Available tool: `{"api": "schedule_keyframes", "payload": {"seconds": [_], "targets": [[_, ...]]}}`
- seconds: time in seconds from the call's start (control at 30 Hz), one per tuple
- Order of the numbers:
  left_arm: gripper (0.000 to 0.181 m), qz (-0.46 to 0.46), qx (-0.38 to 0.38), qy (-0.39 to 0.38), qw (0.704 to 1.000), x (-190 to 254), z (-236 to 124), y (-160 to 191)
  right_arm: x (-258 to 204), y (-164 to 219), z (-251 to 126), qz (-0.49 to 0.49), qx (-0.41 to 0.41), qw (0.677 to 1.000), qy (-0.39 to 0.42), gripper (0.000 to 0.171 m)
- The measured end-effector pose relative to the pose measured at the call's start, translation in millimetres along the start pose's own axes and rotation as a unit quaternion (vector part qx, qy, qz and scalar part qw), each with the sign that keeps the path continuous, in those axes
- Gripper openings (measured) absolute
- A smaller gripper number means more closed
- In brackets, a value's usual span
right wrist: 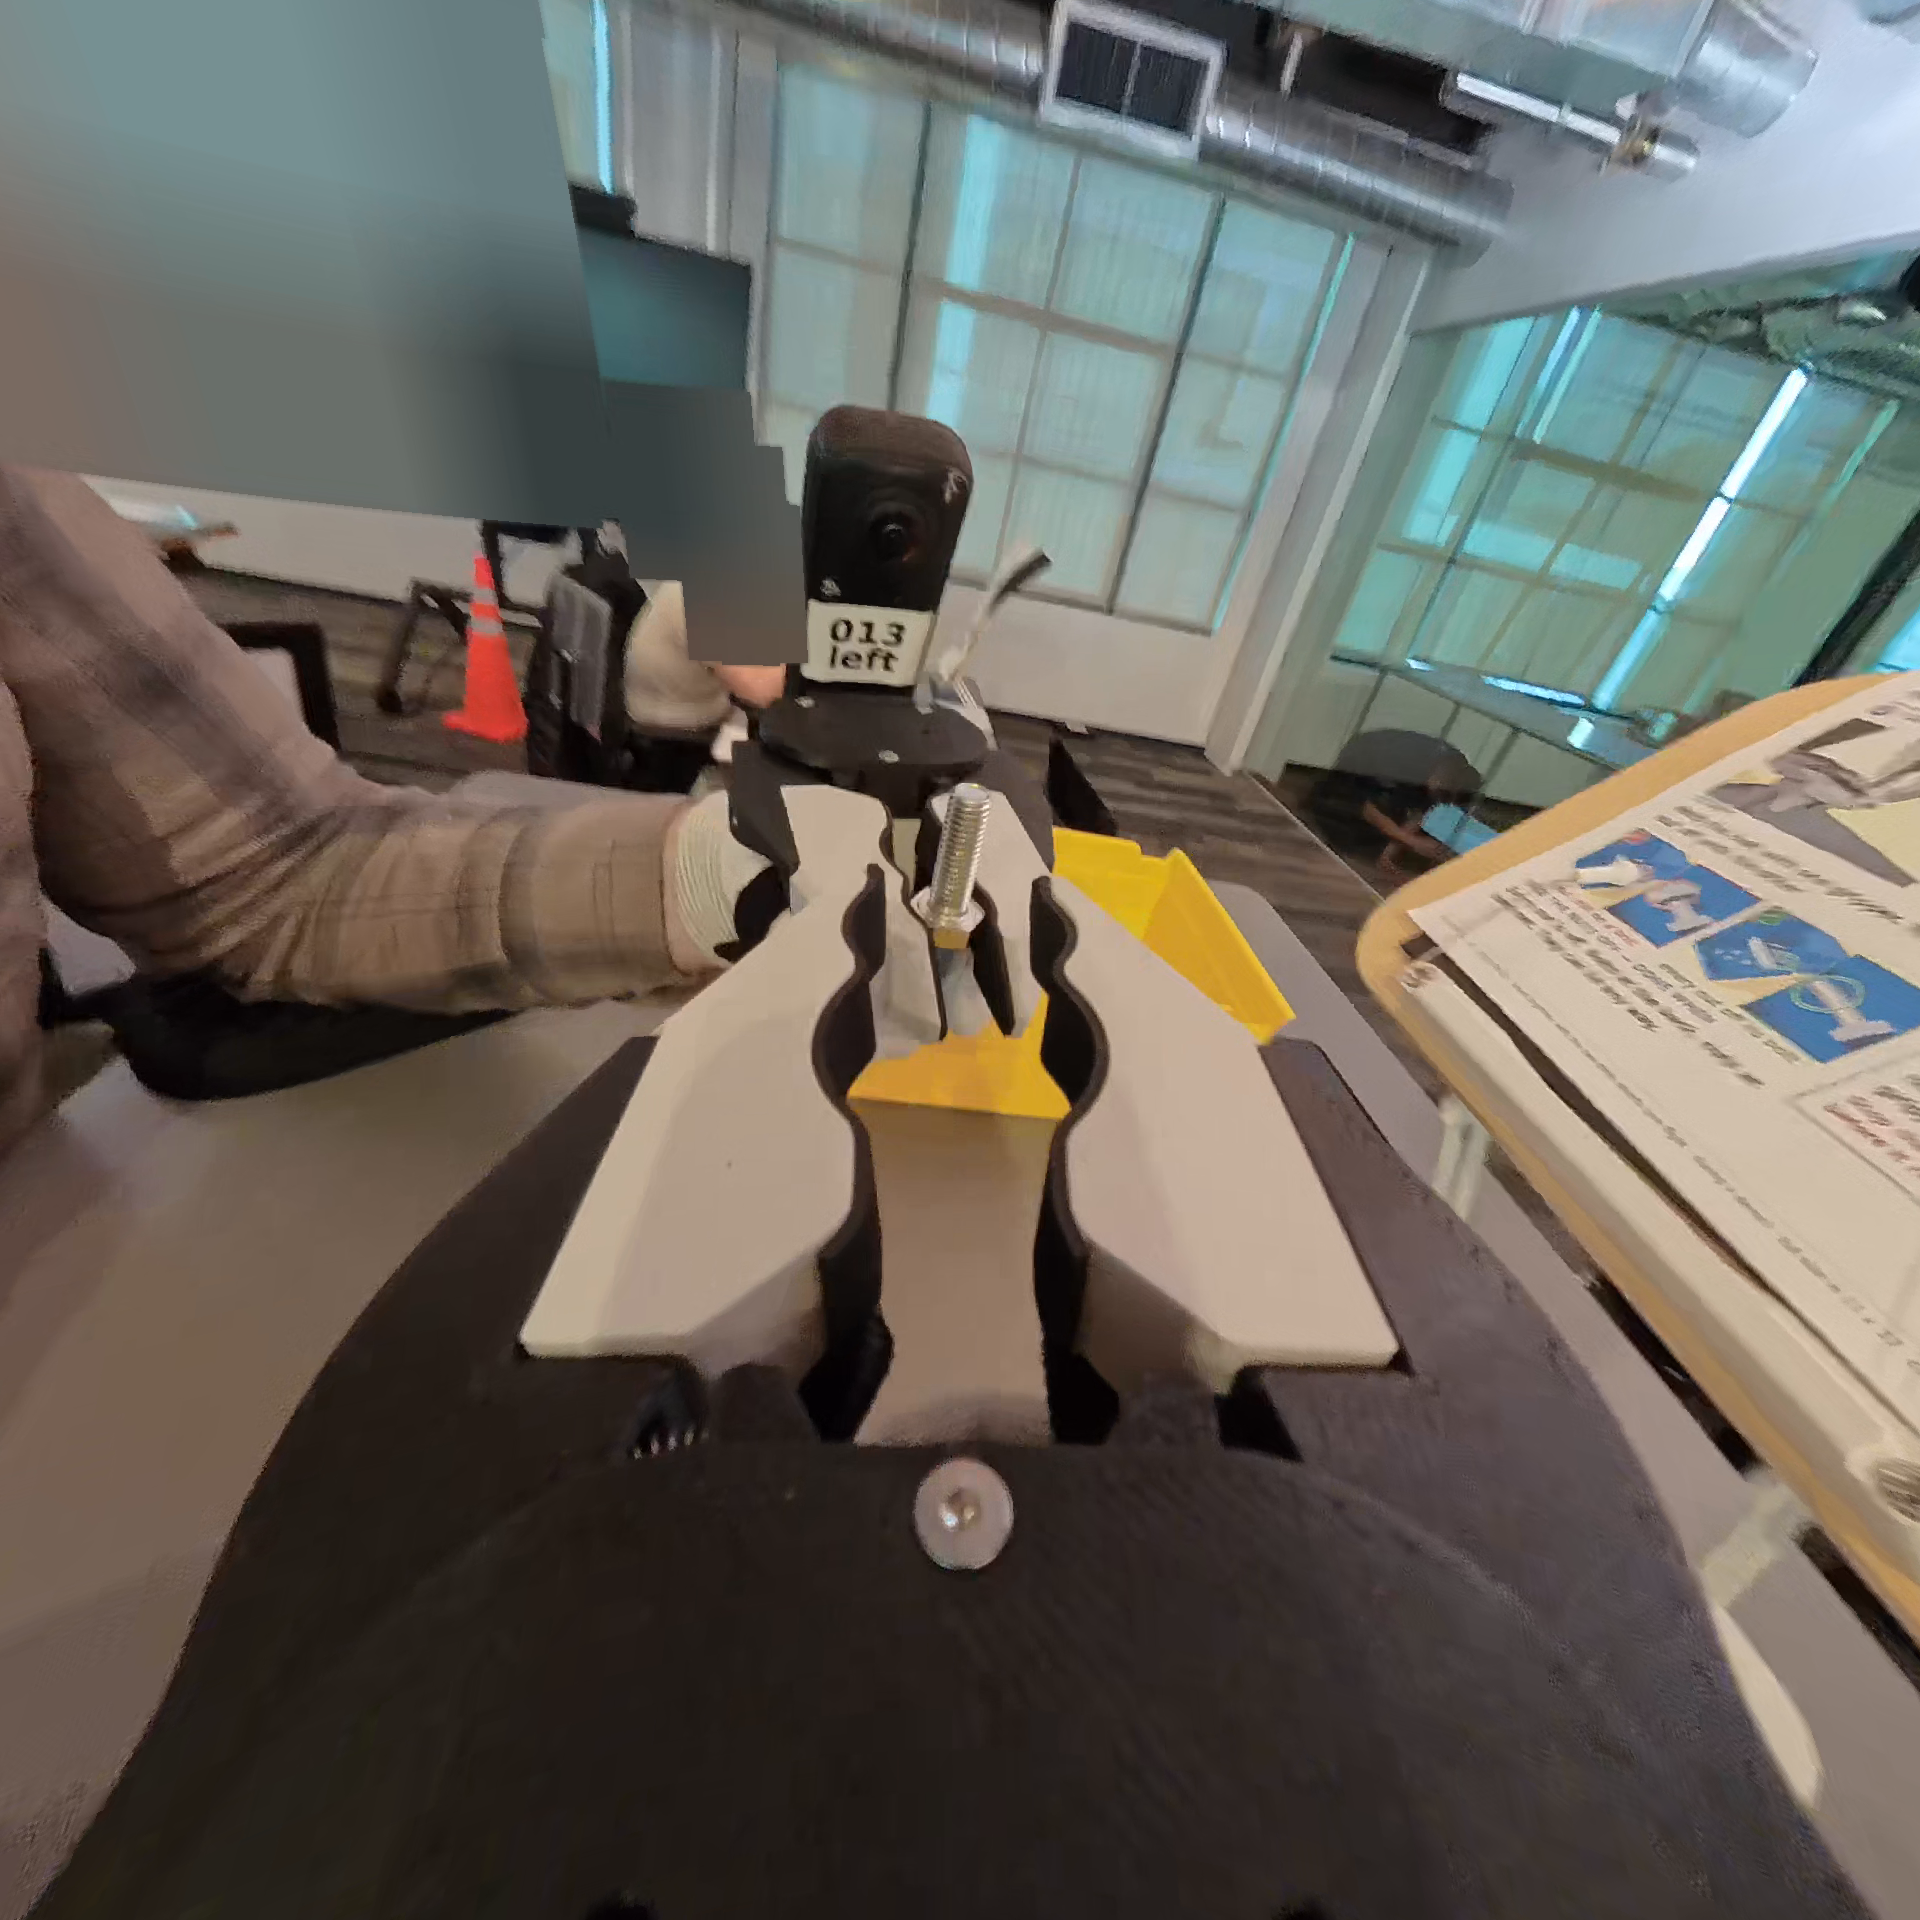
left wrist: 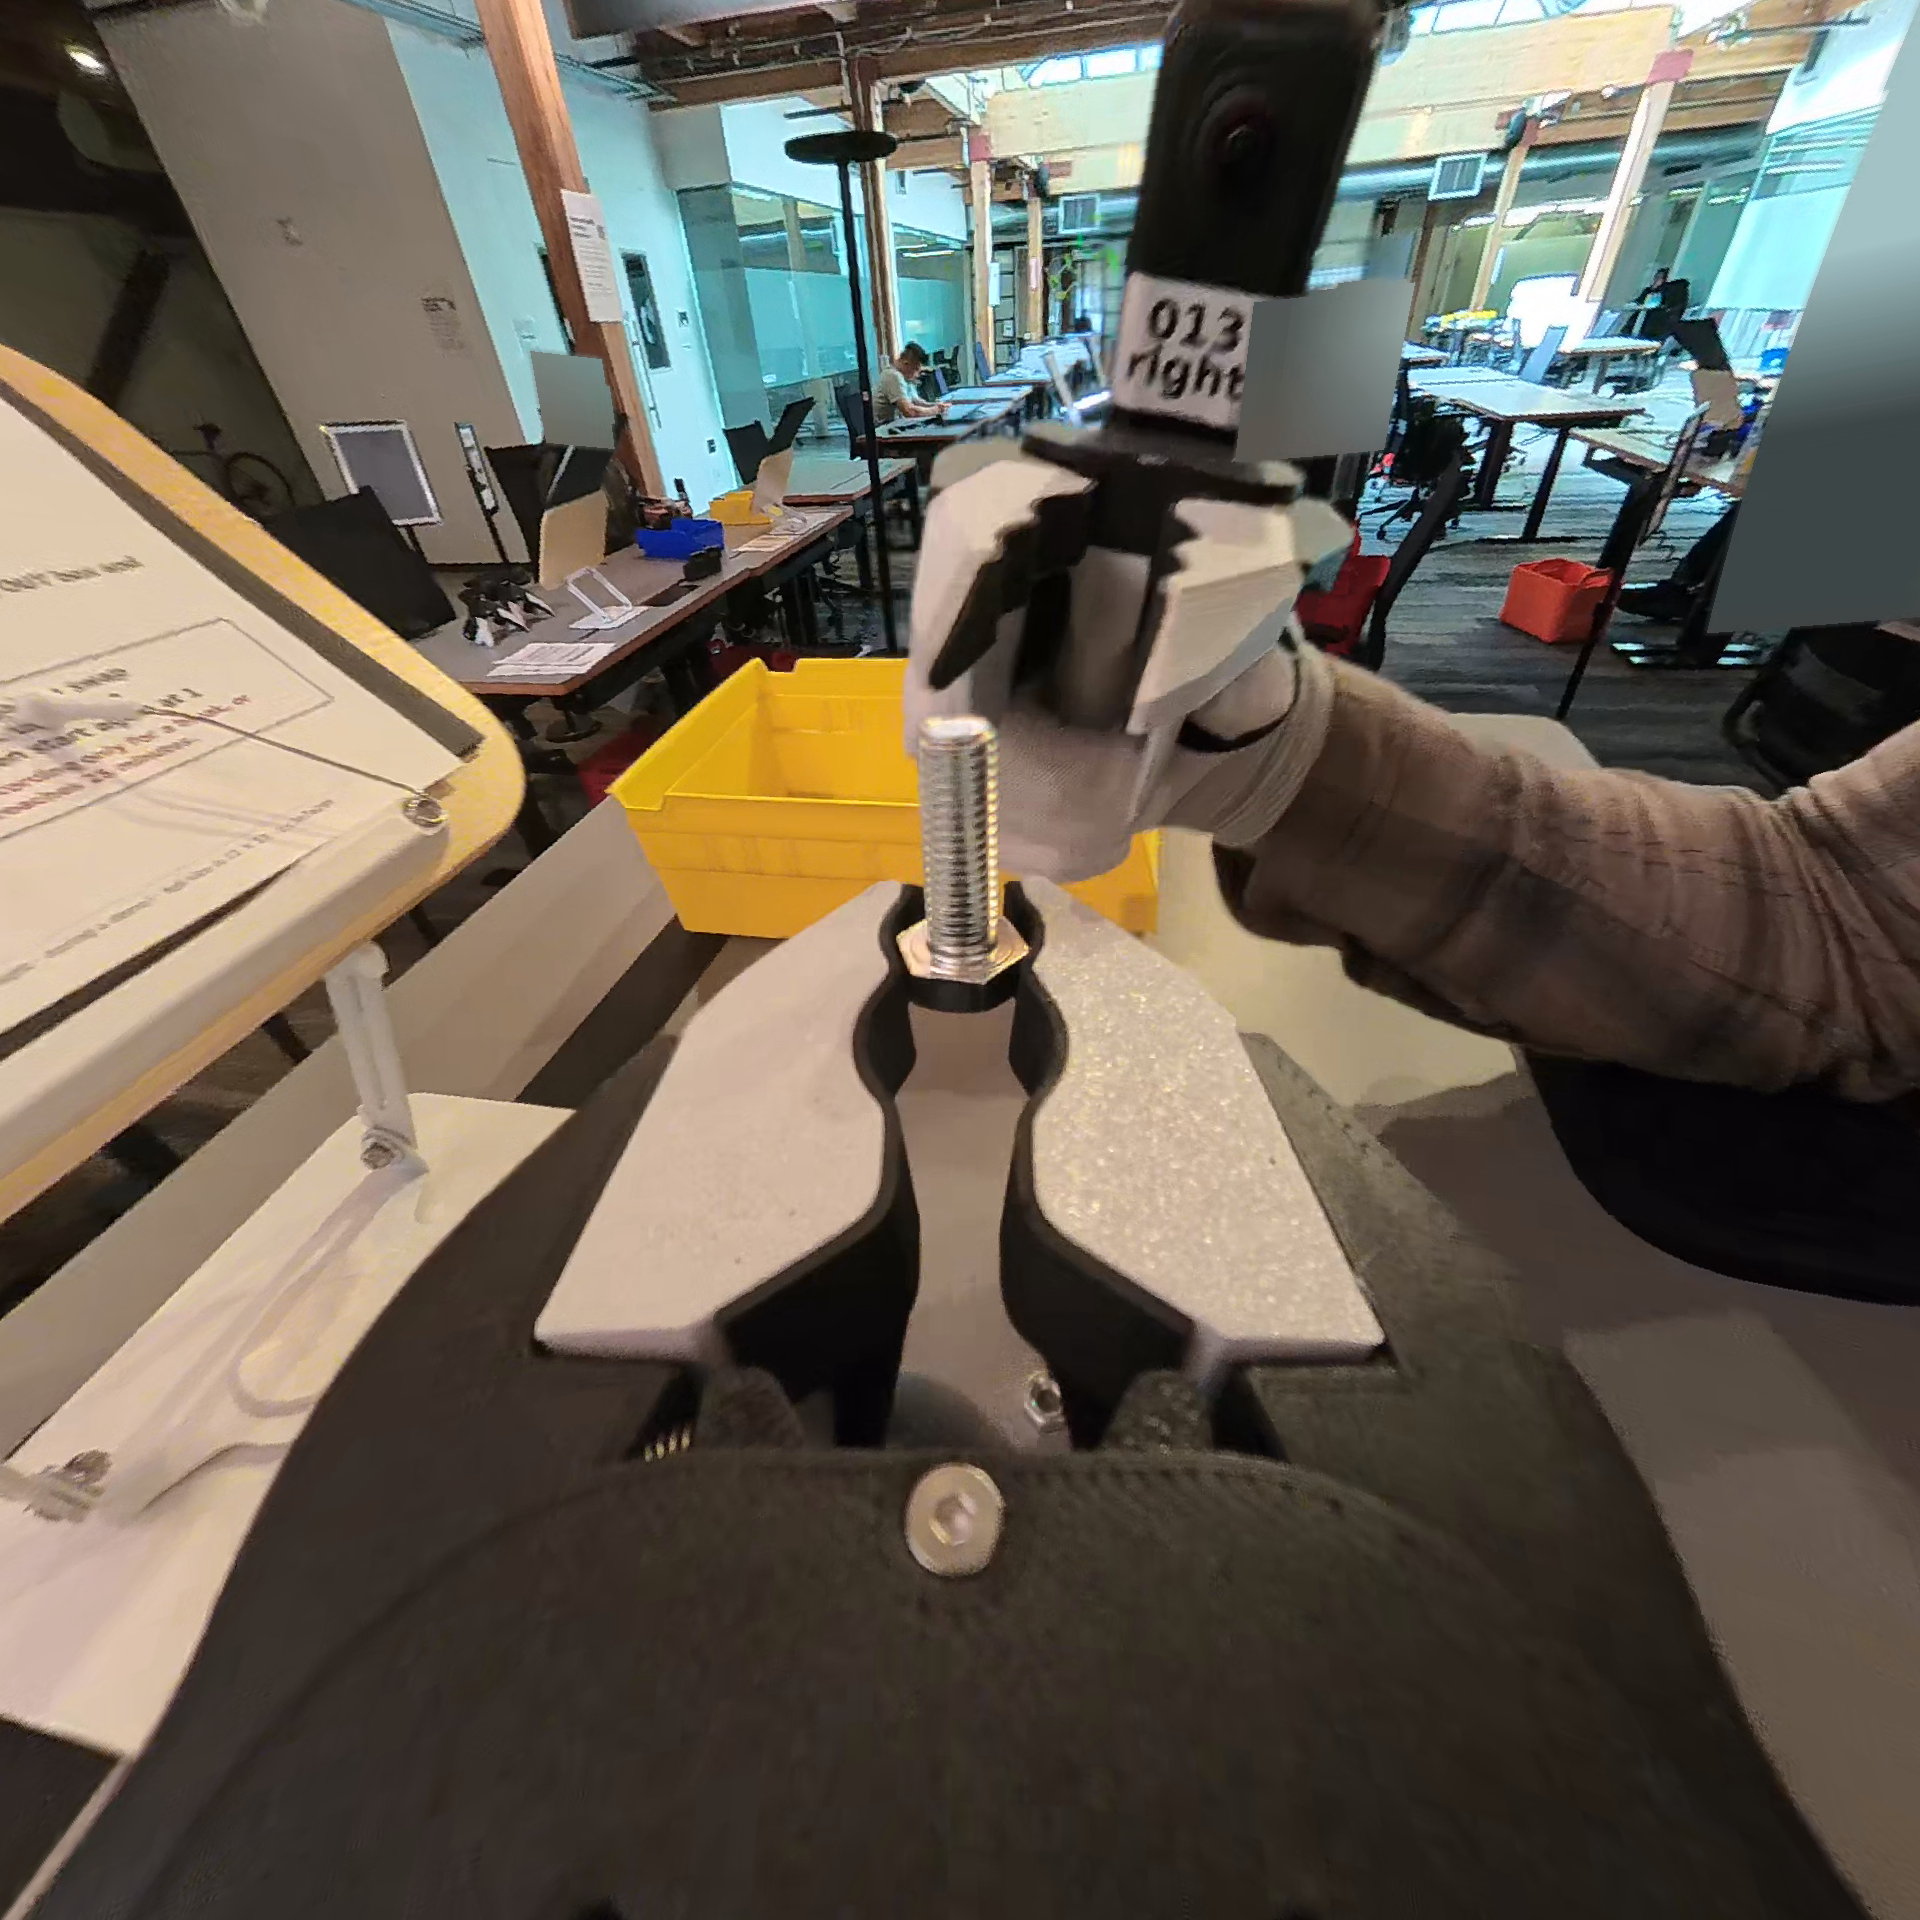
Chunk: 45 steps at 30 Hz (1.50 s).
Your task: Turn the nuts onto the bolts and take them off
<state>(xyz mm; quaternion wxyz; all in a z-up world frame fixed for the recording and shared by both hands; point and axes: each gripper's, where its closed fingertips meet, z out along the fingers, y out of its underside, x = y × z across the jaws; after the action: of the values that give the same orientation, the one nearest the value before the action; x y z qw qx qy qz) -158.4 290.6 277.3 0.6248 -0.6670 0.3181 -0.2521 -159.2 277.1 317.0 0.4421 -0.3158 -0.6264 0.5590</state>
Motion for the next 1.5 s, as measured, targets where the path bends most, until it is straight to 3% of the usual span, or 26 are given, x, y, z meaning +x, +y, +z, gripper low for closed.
{"api": "schedule_keyframes", "payload": {"seconds": [0.13, 0.33, 0.57, 0.7, 1.0, 1.3, 1.5], "targets": [[0.015, 0.019, 0.002, -0.032, 0.999, -11, -13, -10, 4, 13, -2, -0.041, -0.125, 0.991, 0.033, 0.024], [0.015, 0.040, 0.010, -0.075, 0.996, -21, -32, -26, -19, 91, -6, -0.044, -0.339, 0.939, 0.017, 0.025], [0.015, 0.044, 0.021, -0.083, 0.995, -23, -37, -32, -56, 189, -2, -0.024, -0.445, 0.895, -0.016, 0.024], [0.015, 0.045, 0.027, -0.079, 0.995, -20, -38, -35, -61, 220, -5, -0.010, -0.474, 0.880, -0.019, 0.024], [0.015, 0.044, 0.028, -0.075, 0.996, -20, -38, -34, -54, 239, -10, -0.005, -0.511, 0.859, -0.024, 0.023], [0.015, 0.036, 0.024, -0.075, 0.996, -25, -38, -29, -53, 242, -9, 0.027, -0.510, 0.859, -0.047, 0.015], [0.015, 0.013, 0.031, -0.061, 0.998, -25, -27, -20, -49, 197, -13, 0.035, -0.452, 0.889, -0.059, 0.015]]}}
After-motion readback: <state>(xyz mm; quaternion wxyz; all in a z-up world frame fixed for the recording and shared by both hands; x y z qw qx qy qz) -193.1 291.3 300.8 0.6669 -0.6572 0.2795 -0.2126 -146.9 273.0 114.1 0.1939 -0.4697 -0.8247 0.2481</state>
